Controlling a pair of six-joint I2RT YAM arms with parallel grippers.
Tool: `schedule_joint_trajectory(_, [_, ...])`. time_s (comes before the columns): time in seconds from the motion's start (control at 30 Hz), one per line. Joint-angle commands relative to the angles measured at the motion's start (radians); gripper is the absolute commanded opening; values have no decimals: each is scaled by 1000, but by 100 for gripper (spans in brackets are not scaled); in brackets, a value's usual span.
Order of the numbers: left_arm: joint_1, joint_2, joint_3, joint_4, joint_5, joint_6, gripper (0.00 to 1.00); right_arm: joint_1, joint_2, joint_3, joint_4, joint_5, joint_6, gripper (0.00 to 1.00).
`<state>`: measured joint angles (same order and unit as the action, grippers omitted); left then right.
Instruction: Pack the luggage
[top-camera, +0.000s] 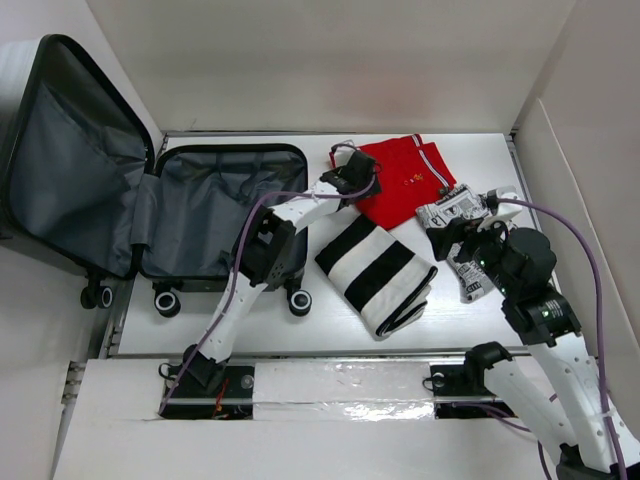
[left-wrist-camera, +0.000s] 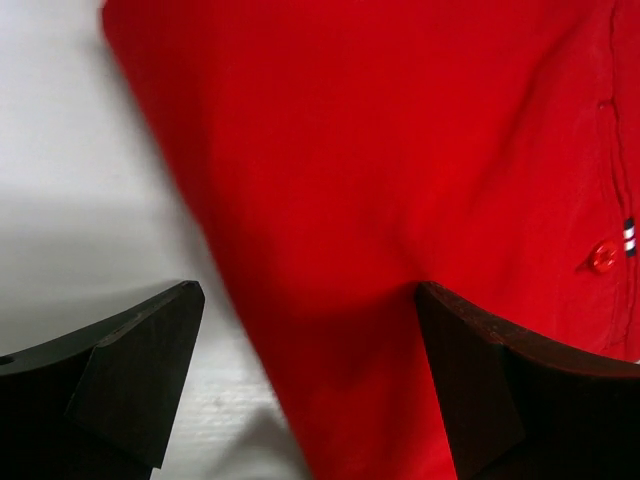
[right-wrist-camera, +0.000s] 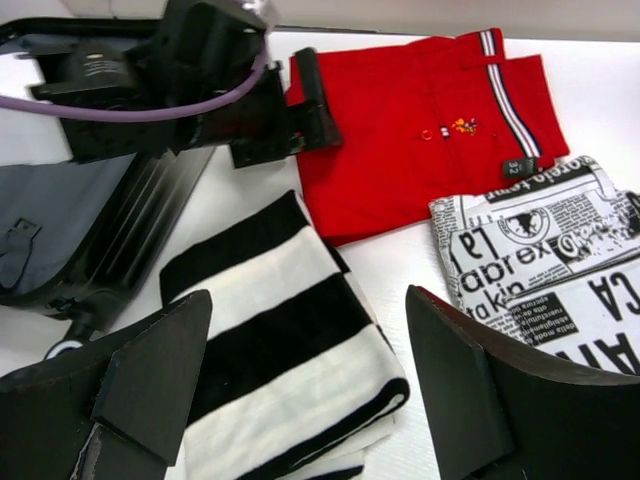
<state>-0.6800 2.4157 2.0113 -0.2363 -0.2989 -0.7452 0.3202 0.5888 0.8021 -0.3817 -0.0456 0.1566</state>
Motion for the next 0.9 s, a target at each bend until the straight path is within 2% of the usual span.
schedule_joint_trajectory(0.0, [11,52,110,-64,33,-43,85,-6,-17,6,61,-48,-23,84])
schedule_joint_trajectory(0.23, [20,140,159,-44,129,-86,77,-6,-40,11,90,-72,-20,84])
schedule_joint_trajectory(0.33, [10,155,168,-12,126,-100,69,-6,-47,0,105,-94,-12,84])
schedule_joint_trajectory(0.43, [10,164,168,67,179,-125,56,-6,-49,-14,118,-114,-5,83])
schedule_joint_trajectory(0.47, [10,166,168,122,188,-123,45,-6,-49,-18,121,-122,-3,82])
schedule_joint_trajectory(0.5, [19,148,132,226,226,-94,18,-6,-52,-30,139,-166,-6,80])
schedule_joint_trajectory(0.53, [31,148,132,227,227,-94,17,-6,-52,-30,139,-166,-6,80])
schedule_joint_trajectory(0.57, [31,140,116,303,233,-91,3,-6,-53,-32,138,-175,-9,80])
schedule_joint_trajectory(0.6, [42,129,98,340,242,-89,0,-6,-55,-34,136,-184,-17,80])
schedule_joint_trajectory(0.7, [63,102,101,410,268,-66,0,-6,-60,-58,152,-214,-14,80])
schedule_joint_trajectory(0.87, [94,59,271,404,334,15,0,-6,-53,-98,202,-244,9,79])
